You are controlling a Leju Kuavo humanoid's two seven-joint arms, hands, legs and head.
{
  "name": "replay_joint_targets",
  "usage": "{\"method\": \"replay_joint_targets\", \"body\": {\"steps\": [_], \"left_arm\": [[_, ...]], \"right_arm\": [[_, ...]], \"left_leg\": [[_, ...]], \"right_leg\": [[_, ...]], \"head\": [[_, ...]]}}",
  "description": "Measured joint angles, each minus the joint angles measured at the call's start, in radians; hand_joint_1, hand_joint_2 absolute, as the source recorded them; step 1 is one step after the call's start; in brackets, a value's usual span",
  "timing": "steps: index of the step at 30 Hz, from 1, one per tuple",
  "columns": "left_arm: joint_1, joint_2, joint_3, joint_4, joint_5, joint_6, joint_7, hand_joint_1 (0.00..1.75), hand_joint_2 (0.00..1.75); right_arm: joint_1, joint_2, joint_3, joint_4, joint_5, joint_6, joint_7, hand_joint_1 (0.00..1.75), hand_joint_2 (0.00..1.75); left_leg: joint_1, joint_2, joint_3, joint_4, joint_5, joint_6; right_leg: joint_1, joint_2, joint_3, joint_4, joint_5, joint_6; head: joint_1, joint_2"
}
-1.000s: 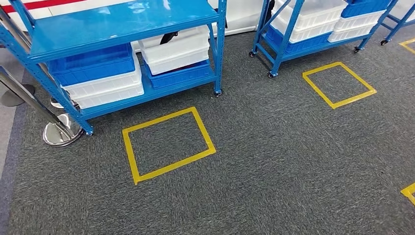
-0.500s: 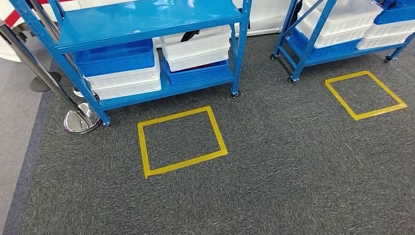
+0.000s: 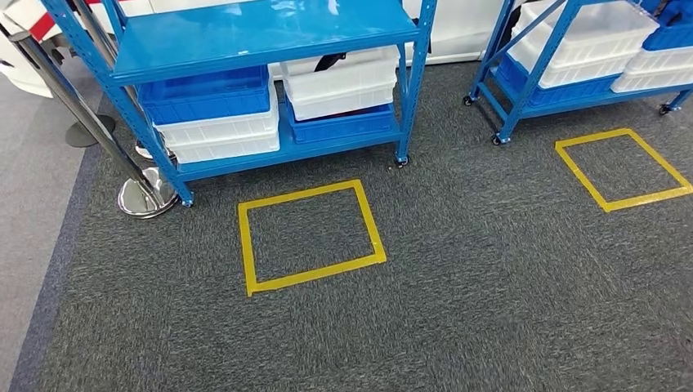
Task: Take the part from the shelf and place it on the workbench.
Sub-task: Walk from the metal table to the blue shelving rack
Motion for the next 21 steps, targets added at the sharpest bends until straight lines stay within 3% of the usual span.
{"method": "replay_joint_targets", "body": {"steps": [1, 3, 5, 6, 7, 8, 10, 12, 15, 17, 18, 21], "left_arm": [[0.001, -0.001, 0.002, 0.000, 0.000, 0.000, 0.002, 0.00, 0.00], [0.001, -0.003, 0.004, 0.000, 0.001, 0.000, 0.005, 0.00, 0.00], [0.000, -0.004, 0.006, 0.000, 0.001, 0.000, 0.008, 0.00, 0.00], [0.000, -0.005, 0.007, 0.000, 0.002, 0.000, 0.009, 0.00, 0.00], [0.001, -0.007, 0.008, 0.000, 0.003, 0.000, 0.009, 0.00, 0.00], [0.002, -0.008, 0.009, 0.000, 0.005, 0.000, 0.010, 0.00, 0.00], [0.003, -0.012, 0.009, 0.001, 0.009, -0.002, 0.010, 0.00, 0.00], [0.001, -0.015, 0.011, 0.001, 0.012, -0.002, 0.009, 0.00, 0.00], [-0.003, -0.015, 0.014, 0.001, 0.013, -0.003, 0.008, 0.00, 0.00], [-0.003, -0.015, 0.015, 0.001, 0.013, -0.003, 0.009, 0.00, 0.00], [-0.004, -0.016, 0.016, 0.001, 0.012, -0.002, 0.010, 0.00, 0.00], [-0.002, -0.018, 0.016, 0.001, 0.010, -0.002, 0.013, 0.00, 0.00]], "right_arm": [[0.000, 0.000, -0.002, 0.000, 0.000, 0.000, 0.001, 0.00, 0.00], [0.000, 0.000, -0.004, 0.000, -0.001, 0.000, 0.002, 0.00, 0.00], [0.000, 0.000, -0.007, 0.000, -0.002, -0.001, 0.000, 0.00, 0.00], [0.001, 0.000, -0.009, 0.000, -0.003, -0.001, 0.000, 0.00, 0.00], [0.002, -0.001, -0.010, 0.000, -0.003, -0.002, -0.001, 0.00, 0.00], [0.003, -0.001, -0.011, 0.000, -0.003, -0.003, -0.002, 0.00, 0.00], [0.007, -0.004, -0.013, -0.001, -0.003, -0.006, -0.003, 0.00, 0.00], [0.008, -0.006, -0.013, -0.002, -0.003, -0.007, -0.004, 0.00, 0.00], [0.007, -0.006, -0.013, -0.002, -0.002, -0.008, -0.006, 0.00, 0.00], [0.008, -0.006, -0.013, -0.002, -0.001, -0.007, -0.006, 0.00, 0.00], [0.008, -0.006, -0.013, -0.002, 0.002, -0.006, -0.006, 0.00, 0.00], [0.008, -0.006, -0.012, -0.002, 0.023, -0.006, -0.001, 0.00, 0.00]], "left_leg": [[0.002, -0.002, 0.008, -0.006, 0.002, 0.005], [0.007, -0.004, 0.022, -0.013, 0.006, 0.011], [0.007, -0.005, 0.023, -0.013, 0.003, 0.014], [0.007, -0.007, 0.025, -0.012, 0.001, 0.013], [0.007, -0.009, 0.028, -0.012, -0.003, 0.012], [0.008, -0.012, 0.033, -0.011, -0.007, 0.009], [0.012, -0.017, 0.047, -0.009, -0.021, 0.000], [0.012, -0.020, 0.053, -0.004, -0.034, -0.014], [0.010, -0.021, 0.058, 0.003, -0.044, -0.031], [0.012, -0.017, 0.047, 0.041, -0.054, -0.041], [0.014, -0.015, 0.022, 0.088, -0.068, -0.045], [0.015, -0.011, -0.099, 0.277, -0.136, -0.050]], "right_leg": [[-0.001, 0.003, -0.001, 0.013, -0.003, 0.005], [-0.004, 0.014, -0.030, 0.073, -0.044, 0.013], [-0.008, 0.020, -0.098, 0.192, -0.105, 0.024], [-0.010, 0.021, -0.130, 0.241, -0.120, 0.029], [-0.012, 0.021, -0.148, 0.262, -0.117, 0.032], [-0.014, 0.021, -0.147, 0.244, -0.093, 0.034], [-0.018, 0.022, -0.103, 0.124, -0.009, 0.033], [-0.016, 0.025, -0.069, 0.024, 0.026, 0.022], [-0.012, 0.025, -0.064, 0.008, 0.023, -0.006], [-0.013, 0.023, -0.050, 0.004, 0.020, -0.020], [-0.013, 0.022, -0.043, 0.002, 0.017, -0.026], [-0.008, 0.018, -0.026, 0.001, 0.001, -0.037]], "head": [[0.000, 0.000], [0.002, 0.000], [0.003, 0.000], [0.003, 0.000], [0.003, 0.000], [0.003, 0.000], [0.003, 0.000], [0.004, 0.000], [0.005, 0.000], [0.005, 0.000], [0.004, 0.000], [0.004, 0.000]]}}
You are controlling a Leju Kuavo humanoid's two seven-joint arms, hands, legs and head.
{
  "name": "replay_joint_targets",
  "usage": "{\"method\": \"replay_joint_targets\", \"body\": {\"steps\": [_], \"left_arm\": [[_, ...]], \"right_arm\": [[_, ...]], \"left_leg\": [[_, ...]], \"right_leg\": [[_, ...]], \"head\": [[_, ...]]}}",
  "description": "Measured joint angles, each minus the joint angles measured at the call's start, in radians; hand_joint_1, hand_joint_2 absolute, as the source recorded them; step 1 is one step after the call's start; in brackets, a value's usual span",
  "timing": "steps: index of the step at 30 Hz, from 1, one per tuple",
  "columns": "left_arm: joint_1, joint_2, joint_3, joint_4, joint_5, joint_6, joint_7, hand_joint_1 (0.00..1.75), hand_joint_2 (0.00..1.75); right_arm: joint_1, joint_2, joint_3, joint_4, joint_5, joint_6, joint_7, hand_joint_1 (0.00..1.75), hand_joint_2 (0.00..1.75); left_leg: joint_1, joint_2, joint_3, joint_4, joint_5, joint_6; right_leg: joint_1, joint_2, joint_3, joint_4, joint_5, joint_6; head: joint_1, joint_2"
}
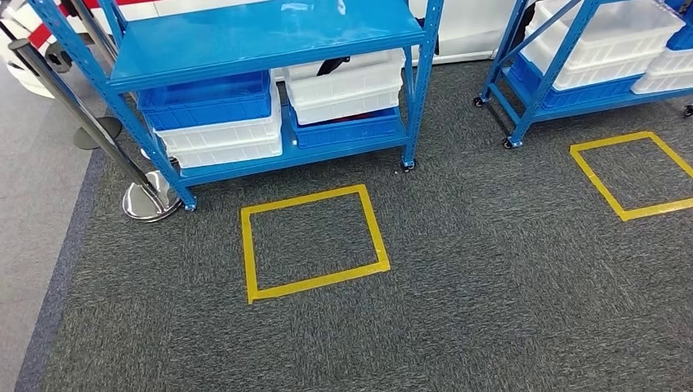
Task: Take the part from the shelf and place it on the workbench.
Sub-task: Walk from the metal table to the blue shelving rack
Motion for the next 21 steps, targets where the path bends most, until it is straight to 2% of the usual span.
{"method": "replay_joint_targets", "body": {"steps": [1, 2, 3, 4, 5, 7, 8, 9, 10, 11, 12, 13, 15, 16, 17, 18, 20, 21], "left_arm": [[0.002, 0.000, 0.000, 0.000, 0.000, 0.000, 0.001, 0.00, 0.00], [0.003, 0.000, 0.001, 0.000, 0.000, 0.000, 0.001, 0.00, 0.00], [0.004, 0.000, 0.001, 0.000, 0.000, 0.000, 0.002, 0.00, 0.00], [0.004, 0.000, 0.002, 0.000, 0.000, -0.001, 0.001, 0.00, 0.00], [0.003, 0.000, 0.003, 0.000, 0.000, -0.001, 0.001, 0.00, 0.00], [-0.001, 0.000, 0.005, 0.000, 0.001, -0.001, 0.001, 0.00, 0.00], [-0.002, 0.000, 0.006, 0.000, 0.001, -0.001, 0.001, 0.00, 0.00], [-0.002, -0.001, 0.006, 0.000, 0.001, -0.001, 0.002, 0.00, 0.00], [0.000, -0.001, 0.007, 0.000, 0.001, -0.001, 0.002, 0.00, 0.00], [0.002, -0.002, 0.008, 0.000, 0.001, 0.000, 0.003, 0.00, 0.00], [0.002, -0.003, 0.008, 0.000, 0.001, 0.000, 0.004, 0.00, 0.00], [0.000, -0.004, 0.008, 0.000, 0.001, 0.000, 0.005, 0.00, 0.00], [-0.003, -0.005, 0.008, 0.000, 0.001, 0.000, 0.006, 0.00, 0.00], [-0.003, -0.006, 0.008, 0.000, 0.001, -0.001, 0.006, 0.00, 0.00], [-0.001, -0.007, 0.008, 0.000, 0.001, -0.002, 0.006, 0.00, 0.00], [0.001, -0.008, 0.008, 0.001, 0.001, -0.003, 0.006, 0.00, 0.00], [0.005, -0.011, 0.008, 0.001, 0.002, -0.006, 0.007, 0.00, 0.00], [0.005, -0.013, 0.009, 0.001, 0.003, -0.007, 0.007, 0.00, 0.00]], "right_arm": [[0.000, 0.000, 0.001, 0.000, 0.007, -0.001, 0.003, 0.00, 0.00], [0.001, 0.000, 0.002, 0.000, 0.013, -0.002, 0.007, 0.00, 0.00], [0.002, 0.000, 0.003, 0.000, 0.017, -0.002, 0.010, 0.00, 0.00], [0.003, 0.001, 0.003, 0.000, 0.019, -0.001, 0.013, 0.00, 0.00], [0.005, 0.002, 0.003, 0.001, 0.022, 0.000, 0.015, 0.00, 0.00], [0.007, 0.005, 0.004, 0.002, 0.025, 0.004, 0.018, 0.00, 0.00], [0.007, 0.006, 0.005, 0.003, 0.027, 0.006, 0.019, 0.00, 0.00], [0.006, 0.005, 0.007, 0.003, 0.028, 0.007, 0.020, 0.00, 0.00], [0.005, 0.005, 0.008, 0.003, 0.030, 0.008, 0.021, 0.00, 0.00], [0.004, 0.005, 0.010, 0.003, 0.031, 0.008, 0.022, 0.00, 0.00], [0.003, 0.005, 0.012, 0.003, 0.034, 0.009, 0.022, 0.00, 0.00], [0.002, 0.005, 0.013, 0.003, 0.036, 0.009, 0.022, 0.00, 0.00], [0.002, 0.005, 0.017, 0.003, 0.042, 0.009, 0.023, 0.00, 0.00], [0.001, 0.004, 0.019, 0.003, 0.044, 0.008, 0.024, 0.00, 0.00], [0.002, 0.003, 0.021, 0.003, 0.047, 0.008, 0.025, 0.00, 0.00], [0.003, 0.001, 0.023, 0.003, 0.049, 0.007, 0.026, 0.00, 0.00], [0.007, -0.002, 0.026, 0.003, 0.049, 0.007, 0.026, 0.00, 0.00], [0.009, -0.002, 0.027, 0.003, 0.046, 0.007, 0.025, 0.00, 0.00]], "left_leg": [[0.000, 0.000, -0.026, 0.026, -0.007, 0.002], [-0.001, 0.000, -0.036, 0.018, 0.007, 0.005], [-0.004, 0.003, -0.029, -0.024, 0.043, 0.013], [-0.010, 0.017, -0.010, -0.090, 0.093, 0.025], [-0.017, 0.037, 0.008, -0.150, 0.127, 0.037], [-0.031, 0.070, 0.029, -0.221, 0.142, 0.052], [-0.033, 0.070, 0.029, -0.227, 0.134, 0.055], [-0.031, 0.060, 0.035, -0.235, 0.135, 0.058], [-0.027, 0.050, 0.047, -0.244, 0.147, 0.061], [-0.023, 0.039, 0.061, -0.253, 0.155, 0.065], [-0.019, 0.029, 0.073, -0.260, 0.157, 0.068], [-0.017, 0.020, 0.082, -0.264, 0.158, 0.069], [-0.015, -0.002, 0.086, -0.264, 0.154, 0.070], [-0.014, -0.015, 0.088, -0.263, 0.151, 0.068], [-0.012, -0.027, 0.092, -0.262, 0.146, 0.065], [-0.010, -0.041, 0.098, -0.260, 0.140, 0.061], [-0.003, -0.065, 0.114, -0.254, 0.124, 0.048], [-0.001, -0.073, 0.119, -0.250, 0.115, 0.041]], "right_leg": [[0.003, -0.002, 0.008, 0.000, -0.007, -0.002], [0.006, -0.006, 0.017, 0.000, -0.014, -0.003], [0.009, -0.012, 0.028, 0.000, -0.021, -0.003], [0.011, -0.018, 0.039, -0.001, -0.030, -0.004], [0.014, -0.026, 0.049, -0.001, -0.037, -0.002], [0.015, -0.043, 0.060, -0.002, -0.050, 0.007], [0.016, -0.052, 0.065, 0.002, -0.051, 0.014], [0.015, -0.060, 0.071, 0.008, -0.051, 0.021], [0.014, -0.062, 0.078, 0.017, -0.053, 0.027], [0.013, -0.053, 0.079, 0.036, -0.061, 0.033], [0.010, -0.038, 0.069, 0.064, -0.080, 0.039], [0.007, -0.020, 0.046, 0.106, -0.107, 0.044], [0.000, 0.000, -0.025, 0.209, -0.160, 0.054], [-0.003, 0.002, -0.054, 0.242, -0.168, 0.058], [-0.006, 0.003, -0.071, 0.247, -0.159, 0.062], [-0.009, 0.005, -0.070, 0.218, -0.127, 0.066], [-0.016, 0.025, -0.042, 0.106, -0.040, 0.073], [-0.017, 0.035, -0.032, 0.058, -0.013, 0.072]], "head": [[0.000, 0.000], [0.000, 0.000], [0.000, 0.000], [0.000, 0.000], [0.001, 0.000], [0.002, 0.000], [0.002, 0.000], [0.002, 0.000], [0.002, 0.000], [0.003, 0.000], [0.004, 0.000], [0.006, 0.000], [0.007, 0.000], [0.008, 0.000], [0.008, 0.000], [0.008, 0.000], [0.008, 0.000], [0.010, 0.000]]}}
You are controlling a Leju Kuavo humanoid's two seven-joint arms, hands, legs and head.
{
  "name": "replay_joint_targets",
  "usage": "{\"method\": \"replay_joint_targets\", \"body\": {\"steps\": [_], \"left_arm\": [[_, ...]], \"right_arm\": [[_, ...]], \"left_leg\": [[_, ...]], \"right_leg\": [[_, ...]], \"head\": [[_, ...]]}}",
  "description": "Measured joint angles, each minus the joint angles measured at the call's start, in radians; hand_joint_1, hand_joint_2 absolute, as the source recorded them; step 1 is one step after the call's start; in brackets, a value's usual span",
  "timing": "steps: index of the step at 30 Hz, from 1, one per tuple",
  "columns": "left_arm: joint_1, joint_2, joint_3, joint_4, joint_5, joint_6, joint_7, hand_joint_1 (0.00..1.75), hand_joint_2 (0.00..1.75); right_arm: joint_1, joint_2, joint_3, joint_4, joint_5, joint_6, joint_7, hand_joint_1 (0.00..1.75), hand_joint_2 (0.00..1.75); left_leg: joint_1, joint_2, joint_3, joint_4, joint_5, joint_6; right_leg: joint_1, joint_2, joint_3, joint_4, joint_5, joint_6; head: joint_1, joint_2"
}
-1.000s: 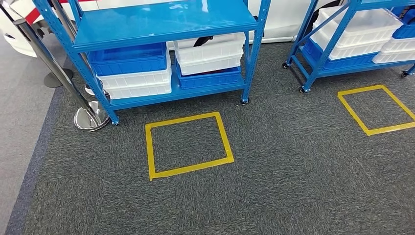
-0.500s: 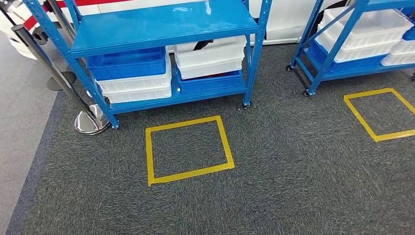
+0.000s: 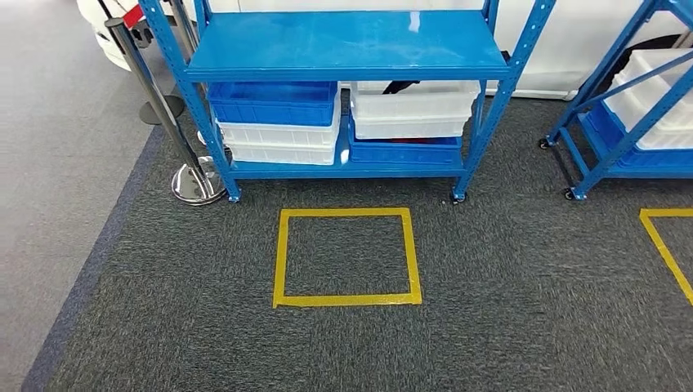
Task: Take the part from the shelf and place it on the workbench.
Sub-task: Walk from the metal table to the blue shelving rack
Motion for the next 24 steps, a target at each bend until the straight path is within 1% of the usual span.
{"method": "replay_joint_targets", "body": {"steps": [1, 2, 4, 5, 6, 7, 8, 9, 10, 11, 12, 13, 14, 15, 16, 17, 18, 19, 20, 21, 22, 23, 24], "left_arm": [[-0.001, -0.001, 0.000, 0.000, 0.001, -0.001, 0.000, 0.00, 0.00], [0.000, -0.001, 0.001, 0.000, 0.002, -0.002, 0.000, 0.00, 0.00], [0.002, -0.002, 0.001, 0.000, 0.003, -0.002, 0.001, 0.00, 0.00], [0.002, -0.002, 0.001, 0.000, 0.003, -0.002, 0.002, 0.00, 0.00], [0.001, -0.003, 0.001, 0.000, 0.003, -0.001, 0.004, 0.00, 0.00], [-0.001, -0.003, 0.001, 0.000, 0.002, -0.001, 0.006, 0.00, 0.00], [-0.004, -0.004, 0.001, 0.000, 0.001, -0.001, 0.007, 0.00, 0.00], [-0.005, -0.006, 0.001, 0.000, 0.000, -0.001, 0.008, 0.00, 0.00], [-0.005, -0.007, 0.001, 0.000, -0.001, -0.001, 0.009, 0.00, 0.00], [-0.004, -0.007, 0.001, 0.000, -0.001, -0.001, 0.009, 0.00, 0.00], [-0.002, -0.007, 0.001, 0.000, -0.001, -0.002, 0.010, 0.00, 0.00], [0.000, -0.007, 0.001, 0.000, 0.000, -0.002, 0.010, 0.00, 0.00], [0.001, -0.007, 0.001, 0.000, 0.000, -0.002, 0.010, 0.00, 0.00], [0.001, -0.005, 0.001, 0.000, 0.000, -0.002, 0.010, 0.00, 0.00], [0.000, -0.005, 0.001, 0.000, 0.000, -0.002, 0.010, 0.00, 0.00], [0.000, -0.004, 0.001, 0.001, 0.000, -0.002, 0.010, 0.00, 0.00], [0.001, -0.003, 0.001, 0.001, 0.000, -0.002, 0.010, 0.00, 0.00], [0.002, -0.004, 0.001, 0.001, 0.000, -0.002, 0.010, 0.00, 0.00], [0.004, -0.005, 0.001, 0.001, 0.000, -0.004, 0.010, 0.00, 0.00], [0.005, -0.006, 0.001, 0.001, -0.001, -0.005, 0.010, 0.00, 0.00], [0.005, -0.007, 0.001, 0.001, -0.001, -0.006, 0.010, 0.00, 0.00], [0.004, -0.008, 0.001, 0.001, -0.002, -0.006, 0.012, 0.00, 0.00], [0.003, -0.008, 0.001, 0.001, -0.003, -0.006, 0.014, 0.00, 0.00]], "right_arm": [[0.000, 0.000, 0.000, 0.000, -0.006, 0.000, -0.002, 0.00, 0.00], [-0.001, 0.000, 0.000, 0.000, -0.013, 0.000, -0.002, 0.00, 0.00], [-0.005, -0.001, -0.001, 0.000, -0.021, 0.000, -0.001, 0.00, 0.00], [-0.005, -0.001, -0.001, 0.000, -0.023, 0.001, 0.002, 0.00, 0.00], [-0.004, -0.001, -0.001, -0.001, -0.023, 0.001, 0.003, 0.00, 0.00], [-0.004, -0.001, -0.001, -0.001, -0.024, 0.001, 0.005, 0.00, 0.00], [-0.002, -0.001, -0.002, -0.001, -0.025, 0.001, 0.007, 0.00, 0.00], [-0.002, -0.001, -0.002, -0.001, -0.025, 0.002, 0.008, 0.00, 0.00], [-0.002, -0.001, -0.002, -0.001, -0.026, 0.002, 0.009, 0.00, 0.00], [-0.001, -0.001, -0.002, -0.002, -0.026, 0.002, 0.010, 0.00, 0.00], [-0.001, -0.001, -0.002, -0.002, -0.027, 0.002, 0.010, 0.00, 0.00], [-0.001, -0.001, -0.002, -0.002, -0.027, 0.002, 0.010, 0.00, 0.00], [0.001, -0.001, -0.002, -0.002, -0.027, 0.002, 0.010, 0.00, 0.00], [0.001, 0.001, -0.002, -0.002, -0.027, 0.002, 0.011, 0.00, 0.00], [0.001, 0.002, -0.002, -0.002, -0.028, 0.003, 0.011, 0.00, 0.00], [0.002, 0.003, -0.003, -0.001, -0.029, 0.004, 0.010, 0.00, 0.00], [0.002, 0.004, -0.003, -0.001, -0.031, 0.007, 0.009, 0.00, 0.00], [0.002, 0.004, -0.003, -0.002, -0.034, 0.013, 0.006, 0.00, 0.00], [0.002, 0.003, -0.003, -0.001, -0.039, 0.022, 0.005, 0.00, 0.00], [0.002, 0.003, -0.005, -0.001, -0.045, 0.034, 0.004, 0.00, 0.00], [0.001, 0.002, -0.007, -0.002, -0.053, 0.045, 0.004, 0.00, 0.00], [-0.001, 0.001, -0.011, -0.002, -0.062, 0.053, 0.006, 0.00, 0.00], [-0.003, 0.001, -0.017, -0.002, -0.072, 0.059, 0.007, 0.00, 0.00]], "left_leg": [[0.001, -0.006, 0.001, 0.003, -0.007, -0.007], [0.001, -0.008, 0.002, 0.007, -0.012, -0.015], [0.001, -0.006, 0.003, 0.015, -0.017, -0.026], [0.001, 0.007, 0.003, 0.028, -0.022, -0.031], [0.001, 0.025, -0.009, 0.054, -0.034, -0.034], [0.001, 0.044, -0.033, 0.099, -0.054, -0.037], [0.001, 0.060, -0.068, 0.160, -0.079, -0.040], [0.002, 0.067, -0.110, 0.226, -0.103, -0.043], [0.003, 0.070, -0.148, 0.279, -0.116, -0.043], [0.002, 0.071, -0.173, 0.301, -0.109, -0.042], [0.001, 0.071, -0.181, 0.287, -0.082, -0.039], [-0.002, 0.072, -0.170, 0.236, -0.037, -0.031], [-0.006, 0.073, -0.153, 0.170, 0.013, -0.020], [-0.013, 0.077, -0.139, 0.117, 0.047, -0.008], [-0.020, 0.080, -0.127, 0.072, 0.065, 0.004], [-0.026, 0.082, -0.121, 0.048, 0.070, 0.013], [-0.030, 0.083, -0.116, 0.034, 0.065, 0.019], [-0.029, 0.082, -0.099, 0.013, 0.064, 0.024], [-0.027, 0.081, -0.082, -0.003, 0.066, 0.025], [-0.023, 0.080, -0.063, -0.018, 0.064, 0.028], [-0.019, 0.079, -0.045, -0.030, 0.063, 0.029], [-0.018, 0.081, -0.034, -0.036, 0.060, 0.030], [-0.017, 0.083, -0.026, -0.038, 0.054, 0.031]], "right_leg": [[0.001, 0.009, 0.003, -0.025, 0.015, -0.005], [0.003, 0.014, 0.000, -0.029, 0.014, -0.014], [0.005, 0.009, 0.008, -0.033, 0.014, -0.032], [0.004, 0.006, 0.017, -0.035, 0.009, -0.041], [0.004, 0.001, 0.026, -0.036, 0.005, -0.049], [0.005, -0.004, 0.035, -0.038, 0.000, -0.055], [0.006, -0.009, 0.040, -0.039, -0.006, -0.059], [0.009, -0.013, 0.045, -0.039, -0.013, -0.061], [0.011, -0.015, 0.052, -0.039, -0.019, -0.062], [0.013, -0.017, 0.060, -0.039, -0.027, -0.063], [0.016, -0.018, 0.071, -0.039, -0.035, -0.063], [0.018, -0.019, 0.085, -0.040, -0.045, -0.063], [0.019, -0.020, 0.097, -0.041, -0.054, -0.063], [0.021, -0.023, 0.107, -0.044, -0.061, -0.061], [0.019, -0.024, 0.113, -0.047, -0.067, -0.058], [0.017, -0.026, 0.119, -0.052, -0.068, -0.052], [0.016, -0.028, 0.125, -0.054, -0.065, -0.045], [0.015, -0.030, 0.133, -0.055, -0.062, -0.038], [0.015, -0.031, 0.140, -0.048, -0.058, -0.032], [0.015, -0.032, 0.136, -0.026, -0.057, -0.028], [0.015, -0.031, 0.116, 0.014, -0.066, -0.025], [0.014, -0.030, 0.084, 0.065, -0.081, -0.022], [0.013, -0.029, 0.040, 0.123, -0.107, -0.017]], "head": [[0.001, 0.000], [0.003, 0.000], [0.004, 0.000], [0.003, 0.000], [0.001, 0.000], [-0.001, 0.000], [-0.002, 0.000], [-0.003, 0.000], [-0.003, 0.000], [-0.003, 0.000], [-0.003, 0.000], [-0.003, 0.000], [-0.003, 0.000], [0.001, 0.000], [0.003, 0.000], [0.005, 0.000], [0.006, 0.000], [0.004, 0.000], [0.004, 0.000], [0.005, 0.000], [0.006, 0.000], [0.008, 0.000], [0.008, 0.000]]}}
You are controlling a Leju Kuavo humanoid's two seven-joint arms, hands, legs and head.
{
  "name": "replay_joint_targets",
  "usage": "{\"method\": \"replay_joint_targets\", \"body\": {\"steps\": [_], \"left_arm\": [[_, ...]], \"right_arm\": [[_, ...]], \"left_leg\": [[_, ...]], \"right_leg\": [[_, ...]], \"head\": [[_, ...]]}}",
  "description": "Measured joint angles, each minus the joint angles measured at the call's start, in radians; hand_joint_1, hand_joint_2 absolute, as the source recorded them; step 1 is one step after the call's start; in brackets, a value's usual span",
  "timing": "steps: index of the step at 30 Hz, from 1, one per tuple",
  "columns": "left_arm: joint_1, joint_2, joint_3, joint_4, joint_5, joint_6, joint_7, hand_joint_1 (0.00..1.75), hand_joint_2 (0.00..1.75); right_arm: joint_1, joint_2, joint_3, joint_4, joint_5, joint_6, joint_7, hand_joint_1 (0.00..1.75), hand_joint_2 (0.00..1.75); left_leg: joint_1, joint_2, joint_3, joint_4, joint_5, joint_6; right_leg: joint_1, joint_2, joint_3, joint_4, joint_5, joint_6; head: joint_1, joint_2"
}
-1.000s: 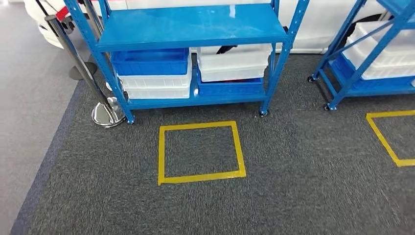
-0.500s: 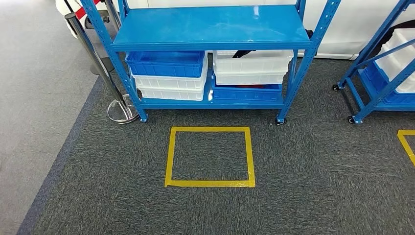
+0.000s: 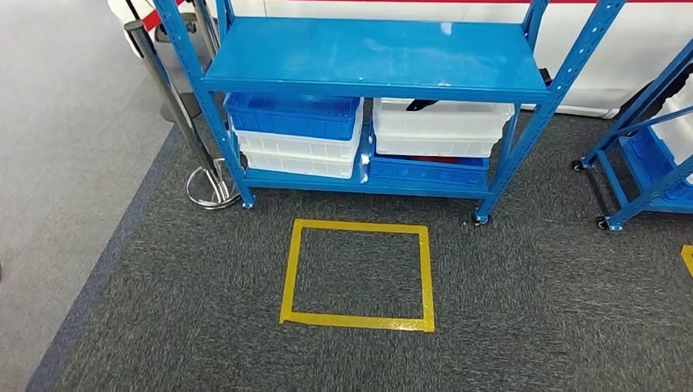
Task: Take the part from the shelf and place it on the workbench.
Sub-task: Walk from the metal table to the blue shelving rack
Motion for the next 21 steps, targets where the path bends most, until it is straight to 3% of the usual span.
{"method": "replay_joint_targets", "body": {"steps": [2, 3, 4, 6, 8, 10, 12, 14, 16, 17, 18, 19, 21], "left_arm": [[0.000, -0.002, 0.000, 0.000, -0.003, 0.001, 0.005, 0.00, 0.00], [0.001, -0.004, 0.000, 0.000, -0.005, 0.002, 0.007, 0.00, 0.00], [0.003, -0.006, 0.000, 0.000, -0.007, 0.002, 0.010, 0.00, 0.00], [0.007, -0.008, 0.000, 0.000, -0.010, 0.004, 0.013, 0.00, 0.00], [0.008, -0.009, 0.000, 0.000, -0.011, 0.005, 0.014, 0.00, 0.00], [0.006, -0.008, 0.000, 0.000, -0.011, 0.006, 0.014, 0.00, 0.00], [0.004, -0.008, 0.000, 0.000, -0.011, 0.007, 0.014, 0.00, 0.00], [0.003, -0.008, 0.000, 0.000, -0.012, 0.007, 0.013, 0.00, 0.00], [0.005, -0.008, 0.000, 0.000, -0.012, 0.006, 0.012, 0.00, 0.00], [0.007, -0.008, 0.000, 0.000, -0.012, 0.006, 0.012, 0.00, 0.00], [0.008, -0.008, 0.000, 0.000, -0.012, 0.005, 0.012, 0.00, 0.00], [0.009, -0.008, 0.000, 0.000, -0.012, 0.005, 0.012, 0.00, 0.00], [0.010, -0.008, 0.000, 0.000, -0.014, 0.005, 0.012, 0.00, 0.00]], "right_arm": [[-0.001, 0.000, -0.012, 0.000, -0.016, 0.003, 0.003, 0.00, 0.00], [0.001, -0.001, -0.017, -0.001, -0.021, 0.003, 0.004, 0.00, 0.00], [0.002, -0.002, -0.022, -0.001, -0.023, 0.003, 0.004, 0.00, 0.00], [0.006, -0.003, -0.030, -0.002, -0.024, 0.000, 0.004, 0.00, 0.00], [0.004, -0.003, -0.035, -0.003, -0.020, -0.008, 0.006, 0.00, 0.00], [0.000, -0.003, -0.036, -0.003, -0.014, -0.019, 0.009, 0.00, 0.00], [0.002, -0.002, -0.036, -0.004, -0.007, -0.028, 0.013, 0.00, 0.00], [0.002, -0.002, -0.036, -0.004, -0.001, -0.033, 0.018, 0.00, 0.00], [0.001, -0.002, -0.036, -0.004, 0.004, -0.038, 0.021, 0.00, 0.00], [0.001, -0.002, -0.036, -0.004, 0.005, -0.039, 0.022, 0.00, 0.00], [0.001, -0.002, -0.036, -0.004, 0.007, -0.040, 0.023, 0.00, 0.00], [0.002, -0.002, -0.036, -0.004, 0.008, -0.040, 0.024, 0.00, 0.00], [0.003, 0.000, -0.036, -0.004, 0.011, -0.040, 0.024, 0.00, 0.87]], "left_leg": [[0.001, 0.005, 0.018, 0.000, -0.017, -0.002], [0.003, 0.008, 0.031, 0.000, -0.028, -0.004], [0.006, 0.013, 0.046, 0.001, -0.039, -0.009], [0.009, 0.028, 0.075, 0.005, -0.067, -0.022], [0.005, 0.042, 0.089, 0.009, -0.093, -0.037], [0.001, 0.054, 0.097, 0.015, -0.102, -0.051], [0.004, 0.048, 0.095, 0.047, -0.102, -0.060], [0.010, 0.026, 0.041, 0.147, -0.124, -0.067], [0.012, 0.011, -0.043, 0.272, -0.181, -0.074], [0.013, 0.008, -0.077, 0.308, -0.207, -0.075], [0.013, 0.007, -0.096, 0.314, -0.215, -0.074], [0.012, 0.007, -0.102, 0.289, -0.199, -0.071], [0.007, 0.008, -0.083, 0.171, -0.101, -0.051]], "right_leg": [[-0.004, 0.000, -0.074, 0.071, -0.036, 0.010], [-0.006, -0.001, -0.093, 0.068, -0.030, 0.013], [-0.007, -0.004, -0.096, 0.034, -0.001, 0.015], [-0.008, -0.037, -0.080, -0.081, 0.103, 0.016], [-0.005, -0.069, -0.075, -0.150, 0.167, 0.001], [-0.003, -0.064, -0.078, -0.157, 0.165, -0.021], [-0.005, -0.050, -0.065, -0.163, 0.160, -0.033], [-0.007, -0.040, -0.049, -0.168, 0.151, -0.042], [-0.005, -0.028, -0.035, -0.170, 0.139, -0.047], [-0.004, -0.022, -0.026, -0.170, 0.132, -0.047], [-0.003, -0.017, -0.015, -0.170, 0.124, -0.047], [-0.001, -0.013, -0.002, -0.170, 0.115, -0.047], [0.001, -0.009, 0.021, -0.172, 0.099, -0.045]], "head": [[0.000, 0.000], [0.000, 0.000], [0.000, 0.000], [0.003, 0.000], [0.005, 0.000], [0.004, 0.000], [0.002, 0.000], [-0.001, 0.000], [-0.003, 0.000], [-0.003, 0.000], [-0.002, 0.000], [-0.002, 0.000], [-0.002, 0.000]]}}
